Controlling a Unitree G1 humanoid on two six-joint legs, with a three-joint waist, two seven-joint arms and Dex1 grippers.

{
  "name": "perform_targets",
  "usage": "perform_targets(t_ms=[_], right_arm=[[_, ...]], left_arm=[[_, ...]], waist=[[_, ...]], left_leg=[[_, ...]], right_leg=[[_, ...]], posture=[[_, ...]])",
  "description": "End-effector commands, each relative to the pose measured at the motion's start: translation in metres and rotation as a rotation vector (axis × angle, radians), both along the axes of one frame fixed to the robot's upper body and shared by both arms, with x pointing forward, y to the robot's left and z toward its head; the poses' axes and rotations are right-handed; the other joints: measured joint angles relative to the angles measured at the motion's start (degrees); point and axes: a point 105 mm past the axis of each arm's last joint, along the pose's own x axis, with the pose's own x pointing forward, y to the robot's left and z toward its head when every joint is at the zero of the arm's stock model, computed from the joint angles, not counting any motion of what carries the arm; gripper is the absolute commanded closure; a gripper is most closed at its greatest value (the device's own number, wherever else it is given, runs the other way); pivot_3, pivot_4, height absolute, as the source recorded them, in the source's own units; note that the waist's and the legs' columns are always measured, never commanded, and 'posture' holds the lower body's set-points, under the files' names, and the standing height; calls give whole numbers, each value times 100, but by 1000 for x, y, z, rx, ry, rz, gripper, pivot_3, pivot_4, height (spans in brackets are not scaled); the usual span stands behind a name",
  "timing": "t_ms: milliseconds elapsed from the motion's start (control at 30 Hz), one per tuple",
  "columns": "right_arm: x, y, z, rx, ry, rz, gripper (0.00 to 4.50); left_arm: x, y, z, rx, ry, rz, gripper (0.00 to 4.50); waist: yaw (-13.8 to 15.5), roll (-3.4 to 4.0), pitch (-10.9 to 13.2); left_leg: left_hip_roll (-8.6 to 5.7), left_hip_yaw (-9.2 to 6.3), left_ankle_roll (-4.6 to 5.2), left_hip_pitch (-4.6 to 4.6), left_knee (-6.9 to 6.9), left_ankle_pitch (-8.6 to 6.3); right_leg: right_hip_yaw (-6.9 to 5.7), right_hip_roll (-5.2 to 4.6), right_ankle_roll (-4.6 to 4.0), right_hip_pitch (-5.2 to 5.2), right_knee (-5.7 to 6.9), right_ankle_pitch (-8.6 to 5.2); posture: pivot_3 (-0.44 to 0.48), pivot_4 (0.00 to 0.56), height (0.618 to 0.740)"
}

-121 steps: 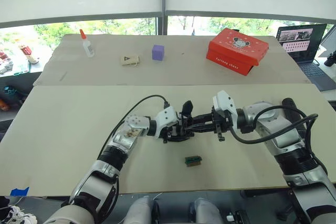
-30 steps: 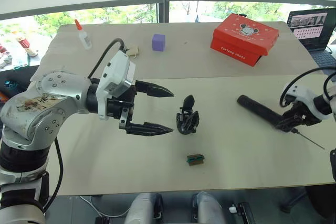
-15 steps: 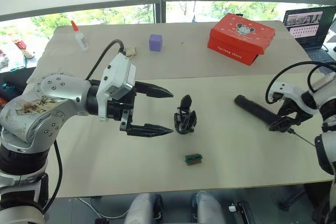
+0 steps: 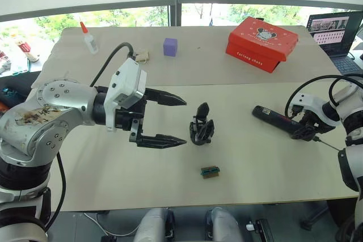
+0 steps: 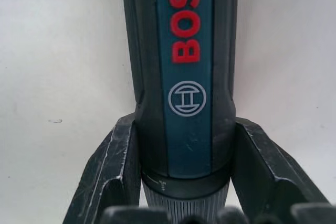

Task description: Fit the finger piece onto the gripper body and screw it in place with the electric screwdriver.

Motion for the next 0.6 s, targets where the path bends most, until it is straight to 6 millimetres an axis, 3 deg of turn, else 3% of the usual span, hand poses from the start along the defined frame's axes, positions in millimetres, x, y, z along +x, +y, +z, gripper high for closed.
perform_targets(t_ms=[33,133,300,367,467,600], right_arm=[[-4,10,-2,155,-43,78,2564],[0,20,16,327,-197,132,2564],[-12,36,50,604,-314,186,2564],[-22,47,73,758,-350,170,2564],[-50,77,104,944,-458,255,2564],[-80,125,108,1036,-565,362,2564]], left_arm=[[-3,1,2,15,-19,-20,0],[0,5,-9,49,9,-19,0],[-1,14,-19,13,113,-19,0],[-4,19,-26,47,124,-35,0],[-10,29,-36,99,149,-61,0],[-14,34,-49,156,138,-96,0]], waist=[[0,-2,0],[-31,-4,1],[-55,2,6],[-39,3,7],[4,7,9],[119,7,9]], left_leg=[[0,0,0,0,0,0],[3,1,0,1,-2,0],[10,6,-3,4,-14,2],[12,6,-3,2,-13,2],[13,5,-3,-2,-12,2],[17,4,-3,-1,-4,1]], right_leg=[[0,0,0,0,0,0],[1,5,0,0,-1,-1],[5,9,-5,-9,3,-4],[7,8,-5,-11,4,-4],[5,6,-5,-14,8,-4],[4,7,-4,-11,18,-5]], posture=[[0,150,740],[0,150,740],[0,150,740],[0,150,740],[0,150,740],[0,150,740]])
